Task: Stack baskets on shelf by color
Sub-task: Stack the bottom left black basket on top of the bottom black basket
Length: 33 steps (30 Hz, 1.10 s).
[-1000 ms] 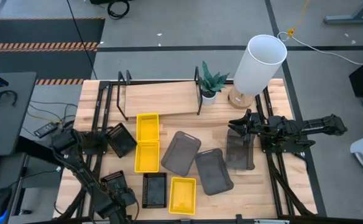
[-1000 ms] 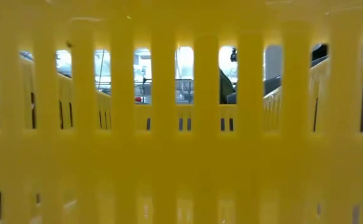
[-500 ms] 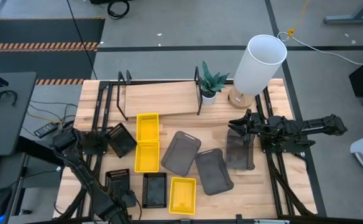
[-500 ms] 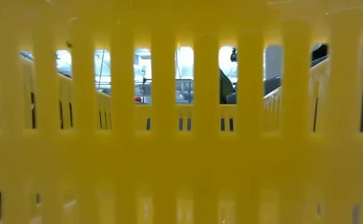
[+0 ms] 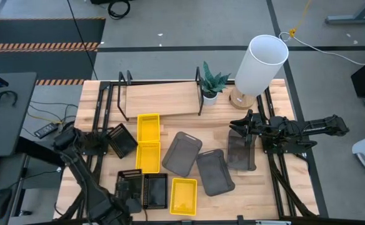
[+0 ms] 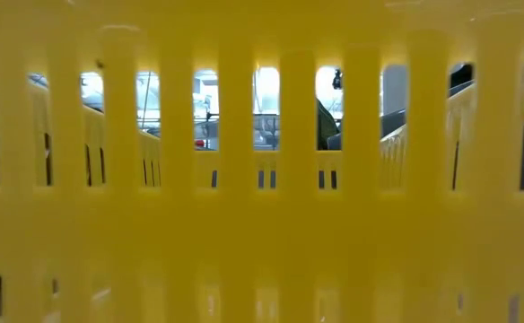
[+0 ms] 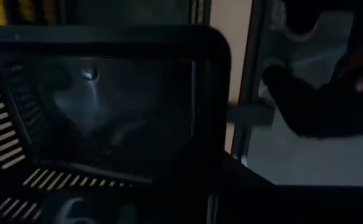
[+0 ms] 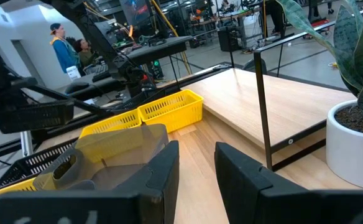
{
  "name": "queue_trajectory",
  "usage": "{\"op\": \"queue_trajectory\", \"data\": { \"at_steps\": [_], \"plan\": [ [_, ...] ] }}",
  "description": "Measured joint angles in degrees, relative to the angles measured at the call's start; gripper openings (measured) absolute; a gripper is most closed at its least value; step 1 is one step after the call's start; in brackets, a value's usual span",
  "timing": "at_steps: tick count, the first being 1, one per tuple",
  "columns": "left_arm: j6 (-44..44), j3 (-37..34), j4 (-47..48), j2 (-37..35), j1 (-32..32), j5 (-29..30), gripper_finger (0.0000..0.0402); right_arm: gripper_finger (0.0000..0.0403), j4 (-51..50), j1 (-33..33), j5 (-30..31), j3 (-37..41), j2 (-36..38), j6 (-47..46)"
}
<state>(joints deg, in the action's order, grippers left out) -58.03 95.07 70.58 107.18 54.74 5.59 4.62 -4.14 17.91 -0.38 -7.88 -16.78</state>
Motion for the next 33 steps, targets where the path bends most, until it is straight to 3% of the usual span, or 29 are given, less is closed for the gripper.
{"op": "queue_trajectory", "data": {
  "at_steps": [8, 18, 27, 33],
  "plan": [
    [6.0, -0.02, -7.78, 2.99, -4.51, 1.53, 0.0002, 0.0109, 0.0, 0.0, -0.01, 0.01, 0.01, -0.01],
    [6.2, 1.23, -13.22, 3.87, -6.39, 3.36, 0.0002, 0.0109, 0.01, 0.0, 0.0, 0.01, 0.0, -0.01],
    [5.54, 4.24, -13.17, 4.23, -7.71, 6.16, 0.0002, 0.0109, 0.0, 0.0, -0.02, 0.0, 0.0, 0.0],
    [6.69, 4.13, -12.98, 8.08, -7.68, 6.3, 0.0002, 0.0109, 0.0, 0.0, 0.0, 0.02, 0.02, 0.0]
  ]
}}
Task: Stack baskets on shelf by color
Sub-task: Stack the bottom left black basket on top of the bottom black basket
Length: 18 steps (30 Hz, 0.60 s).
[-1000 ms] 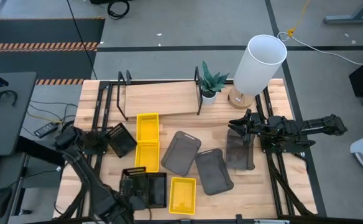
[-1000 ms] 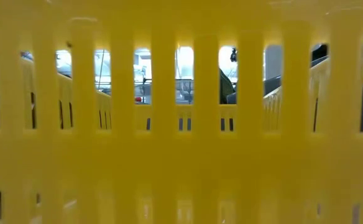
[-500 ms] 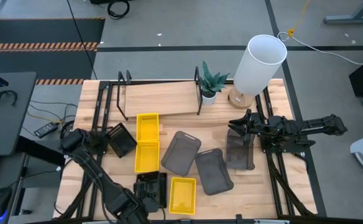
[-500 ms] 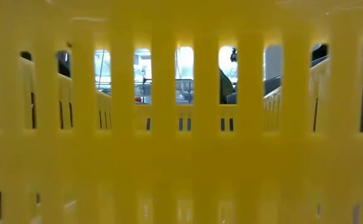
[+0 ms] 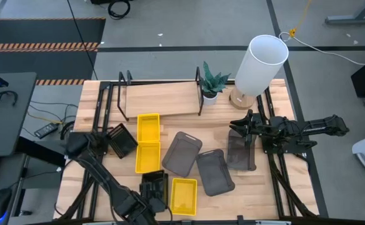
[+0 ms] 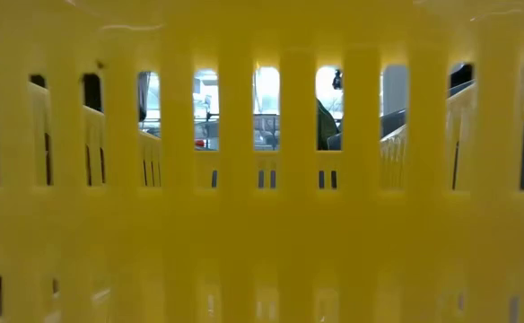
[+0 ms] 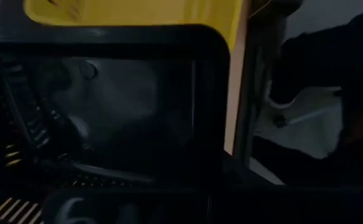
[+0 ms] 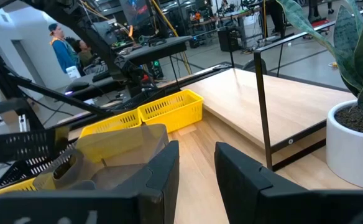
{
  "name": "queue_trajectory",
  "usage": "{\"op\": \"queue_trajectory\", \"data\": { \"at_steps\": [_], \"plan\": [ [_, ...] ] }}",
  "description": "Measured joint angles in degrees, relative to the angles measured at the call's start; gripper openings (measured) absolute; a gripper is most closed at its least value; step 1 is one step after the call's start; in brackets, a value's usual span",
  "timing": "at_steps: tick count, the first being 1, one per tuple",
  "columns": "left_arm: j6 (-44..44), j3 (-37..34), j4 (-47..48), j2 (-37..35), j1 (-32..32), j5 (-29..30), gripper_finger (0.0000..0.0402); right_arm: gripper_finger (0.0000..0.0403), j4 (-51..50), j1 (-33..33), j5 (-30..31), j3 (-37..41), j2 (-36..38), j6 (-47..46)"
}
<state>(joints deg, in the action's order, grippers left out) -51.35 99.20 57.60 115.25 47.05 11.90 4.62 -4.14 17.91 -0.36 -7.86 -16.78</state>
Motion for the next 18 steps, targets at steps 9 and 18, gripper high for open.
{"op": "queue_trajectory", "data": {
  "at_steps": [9, 18],
  "plan": [
    [0.06, 0.0, 1.95, 3.8, 0.15, -0.57, 0.0006, 0.0109, 0.0, 0.0, -0.02, 0.0, -0.01, -0.01],
    [-1.07, -0.04, 2.58, 4.45, 0.19, -0.28, 0.0055, 0.0109, 0.0, 0.0, -0.02, 0.0, -0.02, 0.0]
  ]
}}
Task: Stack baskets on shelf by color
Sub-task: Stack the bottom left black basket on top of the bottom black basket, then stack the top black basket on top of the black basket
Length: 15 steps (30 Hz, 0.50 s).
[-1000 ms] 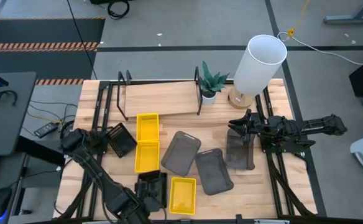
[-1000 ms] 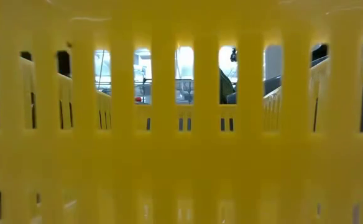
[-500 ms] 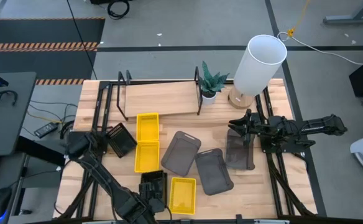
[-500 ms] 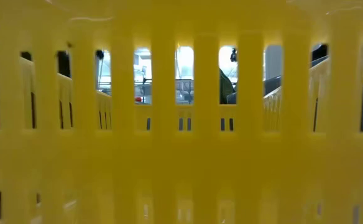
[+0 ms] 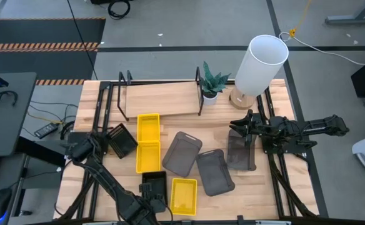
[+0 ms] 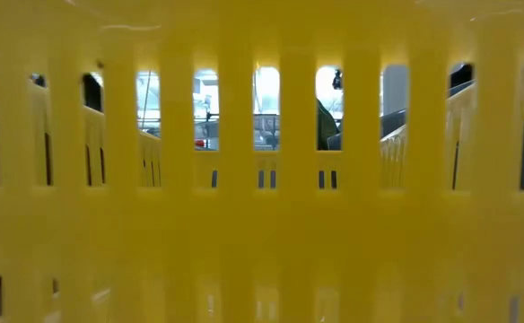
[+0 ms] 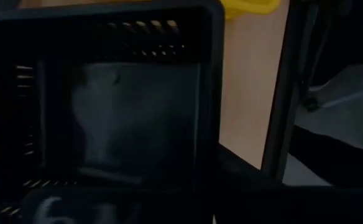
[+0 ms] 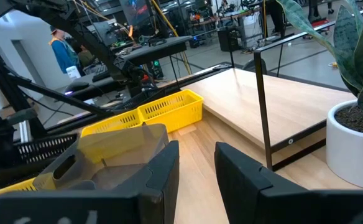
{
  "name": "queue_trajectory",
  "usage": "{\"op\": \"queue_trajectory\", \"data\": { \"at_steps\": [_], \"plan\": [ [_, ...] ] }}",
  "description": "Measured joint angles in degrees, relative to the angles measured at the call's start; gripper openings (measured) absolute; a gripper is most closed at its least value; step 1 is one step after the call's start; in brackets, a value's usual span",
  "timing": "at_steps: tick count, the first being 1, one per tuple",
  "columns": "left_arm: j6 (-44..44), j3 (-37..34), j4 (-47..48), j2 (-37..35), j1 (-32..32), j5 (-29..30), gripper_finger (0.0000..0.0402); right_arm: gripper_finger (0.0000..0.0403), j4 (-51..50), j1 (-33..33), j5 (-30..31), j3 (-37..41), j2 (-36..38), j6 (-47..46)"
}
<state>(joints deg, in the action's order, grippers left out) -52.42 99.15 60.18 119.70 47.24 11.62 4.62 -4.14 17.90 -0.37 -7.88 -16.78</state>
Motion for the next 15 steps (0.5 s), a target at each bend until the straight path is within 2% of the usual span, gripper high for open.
{"op": "queue_trajectory", "data": {
  "at_steps": [9, 12, 15],
  "plan": [
    [-1.64, -0.04, 2.11, -1.86, -0.2, -1.19, 0.0169, 0.0109, 0.0, 0.0, 0.02, -0.02, 0.01, 0.0],
    [-3.82, -0.04, 6.6, -4.69, 0.12, 2.73, 0.0185, 0.0109, 0.0, 0.0, 0.01, -0.02, 0.01, -0.01],
    [-5.84, -0.04, 11.82, -7.35, 1.29, 9.16, 0.0188, 0.0109, 0.0, 0.0, 0.02, -0.02, 0.02, 0.0]
  ]
}}
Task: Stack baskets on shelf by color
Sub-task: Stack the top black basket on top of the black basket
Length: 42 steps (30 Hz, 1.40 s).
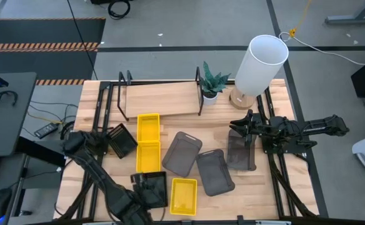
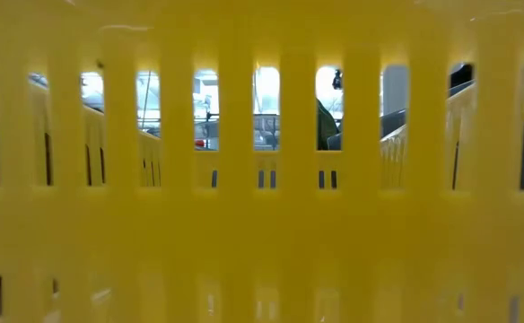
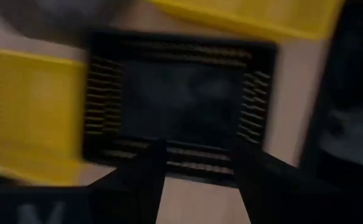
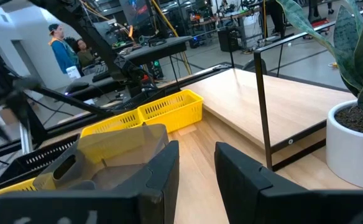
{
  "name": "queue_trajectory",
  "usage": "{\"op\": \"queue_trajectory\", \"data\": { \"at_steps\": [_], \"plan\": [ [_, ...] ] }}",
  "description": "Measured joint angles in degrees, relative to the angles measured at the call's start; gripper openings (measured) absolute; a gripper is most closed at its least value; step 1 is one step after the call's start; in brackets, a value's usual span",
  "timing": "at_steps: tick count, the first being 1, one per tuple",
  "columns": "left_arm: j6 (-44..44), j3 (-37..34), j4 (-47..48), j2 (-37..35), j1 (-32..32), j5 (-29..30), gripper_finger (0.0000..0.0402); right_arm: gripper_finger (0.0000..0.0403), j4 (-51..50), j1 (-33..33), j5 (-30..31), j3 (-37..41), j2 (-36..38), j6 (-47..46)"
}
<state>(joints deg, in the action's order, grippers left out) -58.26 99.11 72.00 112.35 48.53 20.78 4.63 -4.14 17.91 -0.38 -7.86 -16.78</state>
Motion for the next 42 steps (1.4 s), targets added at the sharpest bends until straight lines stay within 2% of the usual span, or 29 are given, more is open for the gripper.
{"op": "queue_trajectory", "data": {
  "at_steps": [3, 8, 17, 26, 36, 42],
  "plan": [
    [-3.28, -0.14, 5.6, -2.73, 1.36, 5.68, 0.0179, 0.0109, 0.05, 0.0, 0.0, 0.02, 0.0, 0.0],
    [-9.13, -5.77, 8.03, -8.25, 2.65, 8.24, 0.0155, 0.0109, 0.0, 0.0, 0.0, 0.0, -0.02, 0.0],
    [-15.96, -26.25, 2.37, -21.52, 2.21, 4.82, 0.0137, 0.0109, 0.02, 0.0, -0.02, 0.02, 0.0, -0.02],
    [-17.57, -43.36, -2.31, -32.38, -3.89, 0.55, 0.0141, 0.0109, 0.01, 0.0, 0.0, 0.02, -0.01, 0.0],
    [-9.23, -52.77, -8.65, -38.62, -12.73, -3.4, 0.0205, 0.0109, 0.02, 0.0, 0.0, 0.0, -0.02, -0.02],
    [-4.78, -59.42, -16.64, -39.46, -16.14, -6.44, 0.0213, 0.0109, 0.01, 0.0, -0.01, 0.02, -0.02, -0.01]
  ]
}}
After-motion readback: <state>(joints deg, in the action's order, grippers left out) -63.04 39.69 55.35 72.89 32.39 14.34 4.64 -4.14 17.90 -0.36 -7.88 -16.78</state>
